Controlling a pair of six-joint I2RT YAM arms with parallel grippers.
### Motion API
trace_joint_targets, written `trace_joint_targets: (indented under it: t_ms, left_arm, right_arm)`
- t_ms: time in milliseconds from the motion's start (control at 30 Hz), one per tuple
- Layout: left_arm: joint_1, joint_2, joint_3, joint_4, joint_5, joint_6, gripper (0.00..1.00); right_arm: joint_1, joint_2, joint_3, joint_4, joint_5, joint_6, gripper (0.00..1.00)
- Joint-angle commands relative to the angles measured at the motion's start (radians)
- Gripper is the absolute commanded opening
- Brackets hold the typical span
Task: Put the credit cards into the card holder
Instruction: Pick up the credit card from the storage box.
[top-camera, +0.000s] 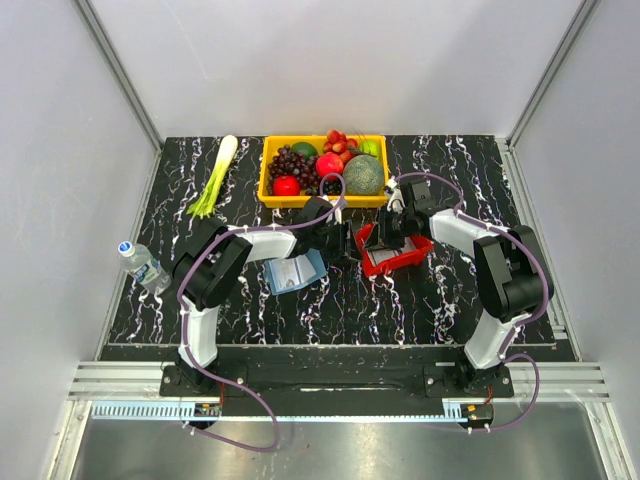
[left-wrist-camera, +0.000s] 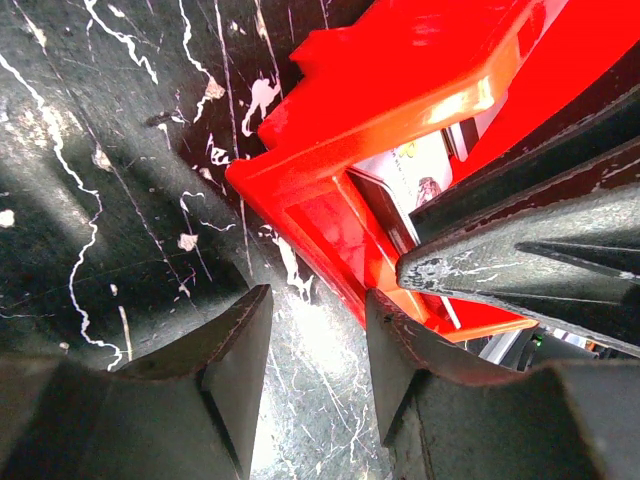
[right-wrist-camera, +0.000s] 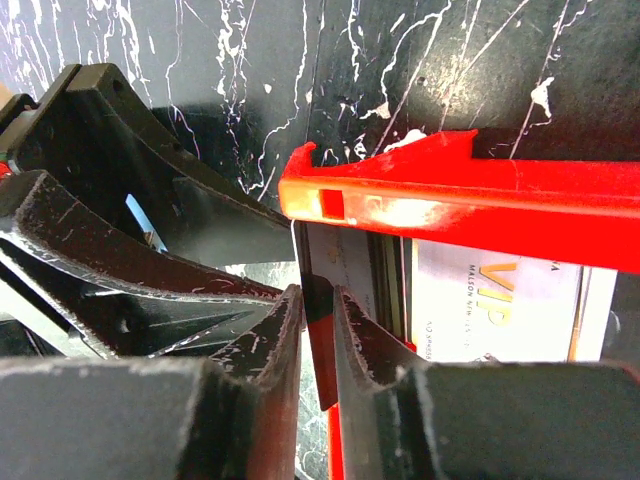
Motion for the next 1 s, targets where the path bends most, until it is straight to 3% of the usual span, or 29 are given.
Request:
trace_joint_targets:
  t_ms: [0, 167, 300, 467, 600, 633, 700, 733, 833, 967]
  left_arm:
    - [-0.008, -0.034, -0.003, 0.032, -0.013, 0.003, 0.46]
    - [-0.008, -0.034, 0.0, 0.032, -0.012, 0.003, 0.46]
    - [-0.008, -0.035, 0.0, 0.032, -0.012, 0.003, 0.46]
    - [-0.008, -0.032, 0.003, 0.029, -0.012, 0.004, 0.46]
    - [-0.007, -0.034, 0.003, 0.029, -0.01, 0.006, 0.46]
    - [-0.008, -0.035, 0.003, 0.027, -0.01, 0.006, 0.46]
    - [-0.007, -0.038, 0.0, 0.029, -0.015, 0.006, 0.46]
    - [-0.008, -0.04, -0.003, 0.027, -0.018, 0.006, 0.46]
    - [-0.007, -0.046, -0.003, 0.026, -0.03, 0.006, 0.46]
    - [-0.005, -0.046, -0.002, 0.024, -0.032, 0.006, 0.46]
  right_arm:
    - [0.018, -0.018, -0.002, 0.031, -0.093, 0.021, 0.22]
    - [0.018, -0.012, -0.006, 0.043, -0.133, 0.034, 0.29]
    - [0.018, -0.017, -0.016, 0.052, -0.148, 0.041, 0.28]
    - [0.018, -0.01, -0.022, 0.052, -0.149, 0.043, 0.14]
    - [0.018, -0.009, -0.025, 0.049, -0.133, 0.041, 0.09]
    - [0.018, -0.012, -0.025, 0.04, -0.122, 0.034, 0.12]
    - [0.018, -0.036, -0.032, 0.038, -0.073, 0.031, 0.3]
    - [0.016, -0.047, -0.033, 0.038, -0.042, 0.032, 0.34]
    - [0.016, -0.055, -0.002, 0.002, 0.014, 0.014, 0.42]
    - [0.016, -0.036, 0.044, -0.07, 0.108, -0.038, 0.44]
